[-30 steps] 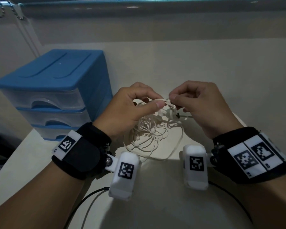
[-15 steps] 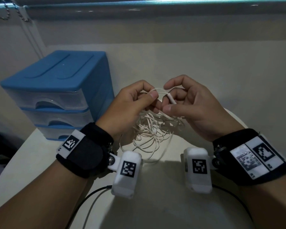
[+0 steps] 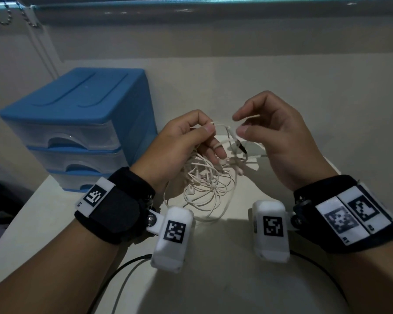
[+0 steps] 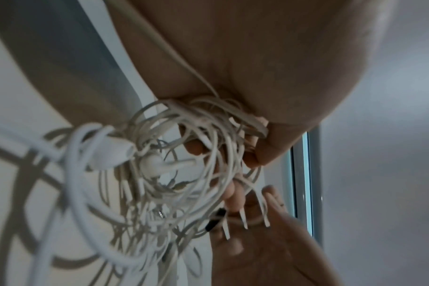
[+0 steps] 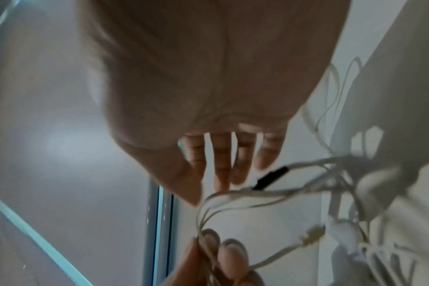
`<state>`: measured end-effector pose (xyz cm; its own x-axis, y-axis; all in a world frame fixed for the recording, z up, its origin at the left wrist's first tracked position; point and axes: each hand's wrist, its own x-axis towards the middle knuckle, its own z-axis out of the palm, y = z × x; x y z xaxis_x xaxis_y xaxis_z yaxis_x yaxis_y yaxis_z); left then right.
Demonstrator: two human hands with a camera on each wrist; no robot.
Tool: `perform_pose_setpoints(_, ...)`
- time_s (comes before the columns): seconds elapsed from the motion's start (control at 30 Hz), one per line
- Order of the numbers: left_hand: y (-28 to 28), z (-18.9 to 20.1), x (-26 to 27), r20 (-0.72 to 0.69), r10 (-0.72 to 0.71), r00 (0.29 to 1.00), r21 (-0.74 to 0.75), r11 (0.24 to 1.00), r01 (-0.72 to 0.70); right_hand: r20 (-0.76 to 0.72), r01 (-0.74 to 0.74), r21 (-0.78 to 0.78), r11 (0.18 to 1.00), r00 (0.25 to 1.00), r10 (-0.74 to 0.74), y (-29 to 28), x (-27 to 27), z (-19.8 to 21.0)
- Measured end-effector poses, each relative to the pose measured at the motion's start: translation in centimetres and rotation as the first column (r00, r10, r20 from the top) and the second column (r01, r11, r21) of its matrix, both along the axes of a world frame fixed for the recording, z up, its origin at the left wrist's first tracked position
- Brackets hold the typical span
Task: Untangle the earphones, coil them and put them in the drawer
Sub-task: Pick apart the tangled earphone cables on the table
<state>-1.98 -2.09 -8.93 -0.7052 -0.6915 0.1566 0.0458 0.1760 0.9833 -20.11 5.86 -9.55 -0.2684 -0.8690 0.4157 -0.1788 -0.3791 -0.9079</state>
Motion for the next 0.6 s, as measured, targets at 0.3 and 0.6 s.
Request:
perform_pose_setpoints(0.3,-0.44,-0.16,-0.04,-0.084,0.063,0.995,0.019,0.998,-0.062,-0.242,-0.014,0.097,0.995,0.969,0.037,0.33,-0.07,-0.19)
perform_pose_setpoints(0.6,-0.26,-0.11,0.05,-0.079,0.032,0.996,0.031,0.999,-0.029,-0.26,-0.01,0.05,0.999,0.965,0.023,0.16,-0.23,-0.28)
